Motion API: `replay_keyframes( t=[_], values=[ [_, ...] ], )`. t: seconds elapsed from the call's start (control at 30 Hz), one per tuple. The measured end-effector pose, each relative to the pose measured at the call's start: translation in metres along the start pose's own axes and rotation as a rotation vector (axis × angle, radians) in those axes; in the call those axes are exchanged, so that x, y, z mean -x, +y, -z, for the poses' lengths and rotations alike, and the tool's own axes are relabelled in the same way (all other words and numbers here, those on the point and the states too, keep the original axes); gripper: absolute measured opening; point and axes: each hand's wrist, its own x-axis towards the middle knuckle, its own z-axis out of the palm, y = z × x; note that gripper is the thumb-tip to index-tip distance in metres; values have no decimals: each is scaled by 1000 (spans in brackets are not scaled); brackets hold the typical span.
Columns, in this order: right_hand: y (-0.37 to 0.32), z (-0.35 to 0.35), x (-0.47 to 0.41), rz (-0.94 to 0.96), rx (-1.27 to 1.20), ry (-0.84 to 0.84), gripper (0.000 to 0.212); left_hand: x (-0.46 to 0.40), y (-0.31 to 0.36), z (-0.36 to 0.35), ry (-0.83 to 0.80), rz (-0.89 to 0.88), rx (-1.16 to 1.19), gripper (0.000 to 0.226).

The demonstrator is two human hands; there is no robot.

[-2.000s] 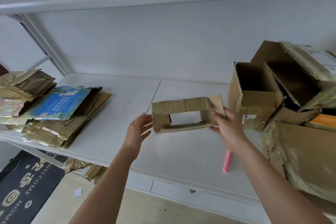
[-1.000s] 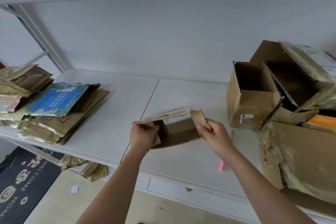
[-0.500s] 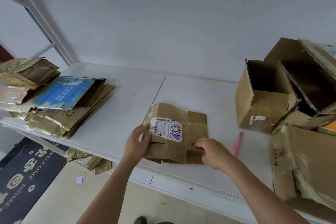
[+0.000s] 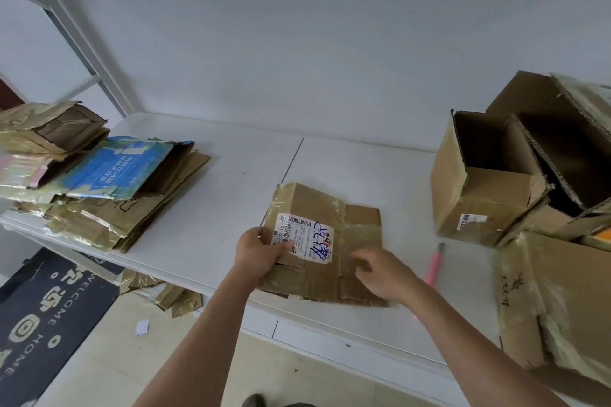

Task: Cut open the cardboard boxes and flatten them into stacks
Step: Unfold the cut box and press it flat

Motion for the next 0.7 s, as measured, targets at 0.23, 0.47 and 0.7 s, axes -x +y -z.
replay_keyframes(
  t=[0.23,0.47,0.7],
  values=[
    [-19,56,4,-182,-792,511,43,16,26,3,115,-312,77,39],
    [-29,88,17,-214,-1413,363,15,17,34,-2,182,-498,-66,43],
    [-17,80,17,-172,-1343,519,23,21,43,29,-121,-325,308,17]
  ],
)
